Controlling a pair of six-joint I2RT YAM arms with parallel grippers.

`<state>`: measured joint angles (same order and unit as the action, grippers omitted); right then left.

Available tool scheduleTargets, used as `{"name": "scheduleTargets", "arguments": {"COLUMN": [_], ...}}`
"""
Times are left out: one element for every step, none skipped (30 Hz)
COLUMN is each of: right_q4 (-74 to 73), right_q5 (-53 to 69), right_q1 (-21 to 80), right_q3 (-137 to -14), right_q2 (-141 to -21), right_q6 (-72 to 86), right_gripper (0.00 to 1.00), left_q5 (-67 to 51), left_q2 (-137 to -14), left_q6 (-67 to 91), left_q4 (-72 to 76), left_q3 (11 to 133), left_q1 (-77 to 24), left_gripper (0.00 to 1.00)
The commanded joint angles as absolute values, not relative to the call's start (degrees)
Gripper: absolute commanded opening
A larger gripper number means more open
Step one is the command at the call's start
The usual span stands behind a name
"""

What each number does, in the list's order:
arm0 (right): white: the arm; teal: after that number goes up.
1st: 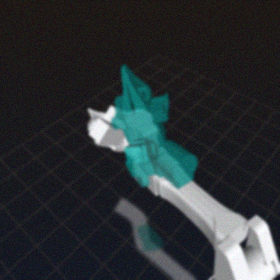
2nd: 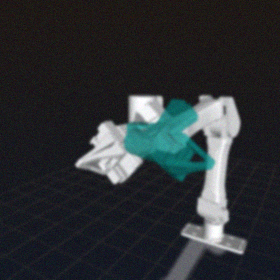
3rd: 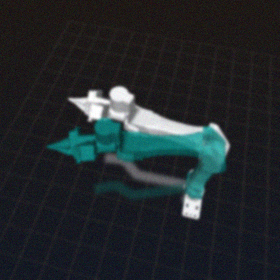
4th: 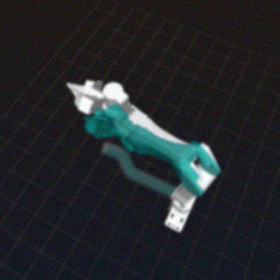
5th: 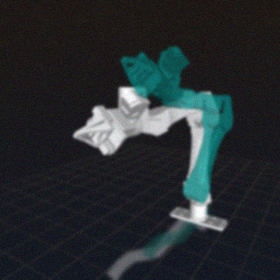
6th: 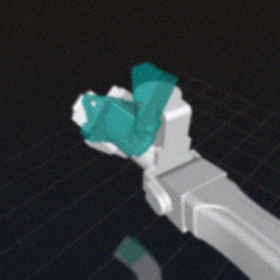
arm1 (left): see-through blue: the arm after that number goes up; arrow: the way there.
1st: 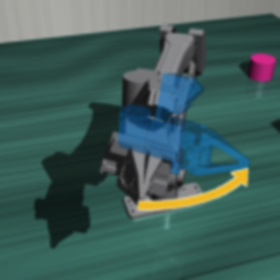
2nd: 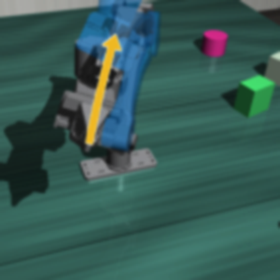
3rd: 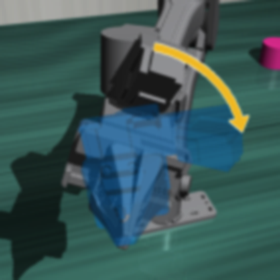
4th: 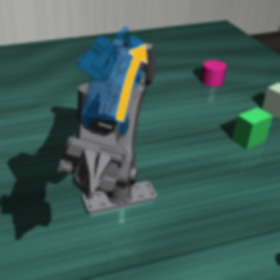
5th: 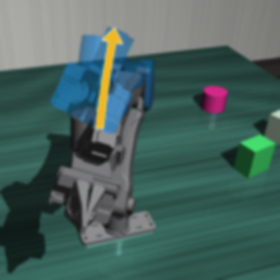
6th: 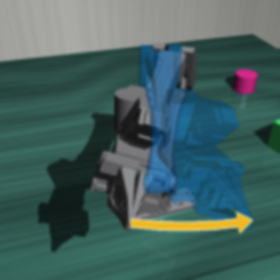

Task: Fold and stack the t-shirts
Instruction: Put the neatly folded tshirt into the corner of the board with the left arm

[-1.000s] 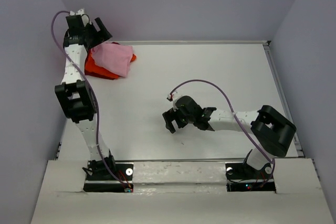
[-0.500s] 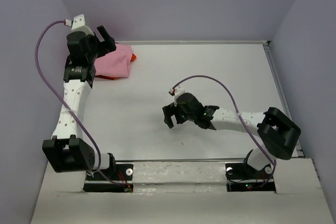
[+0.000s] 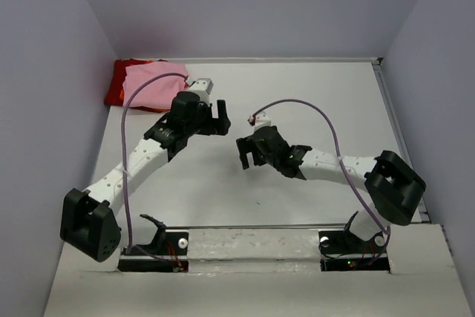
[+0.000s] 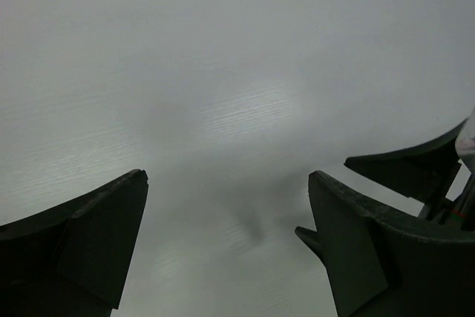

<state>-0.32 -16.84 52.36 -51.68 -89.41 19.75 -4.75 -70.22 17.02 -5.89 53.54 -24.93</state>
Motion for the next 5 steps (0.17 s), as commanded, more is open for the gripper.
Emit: {"name": "scheduleTargets", "arguments": {"right_q4": [0.44, 0.96, 0.97, 0.97, 0.97], "right_q5": [-21.09, -21.27, -20.83, -20.48, -20.57], "right_q1": [50.8, 50.8, 50.02, 50.01, 50.01], "right_q3": [-53.61, -53.53, -53.87, -54.05, -54.14], "right_q2": [-89.39, -89.47, -89.73, -90.26, -90.52], "right_q6": [20.66, 20.83, 20.92, 21.0, 21.01], "right_gripper": [1.0, 1.0, 1.0, 1.0, 1.0], "left_q5": [1.49, 3.06, 4.38, 4.83, 4.66], "left_q2": [-68.56, -67.77, -66.46, -66.01, -65.74], "left_q6": [11.78, 11.43, 11.51, 11.25, 10.73], "left_q4": [-11.35, -10.03, -7.84, -7.13, -7.03], "left_q3": [59.33, 56.89, 55.47, 53.46, 53.18], "left_q1": [-28.39, -28.39, -28.48, -27.95, -27.86], "left_gripper": [0.99, 0.99, 0.99, 0.99, 0.99]}}
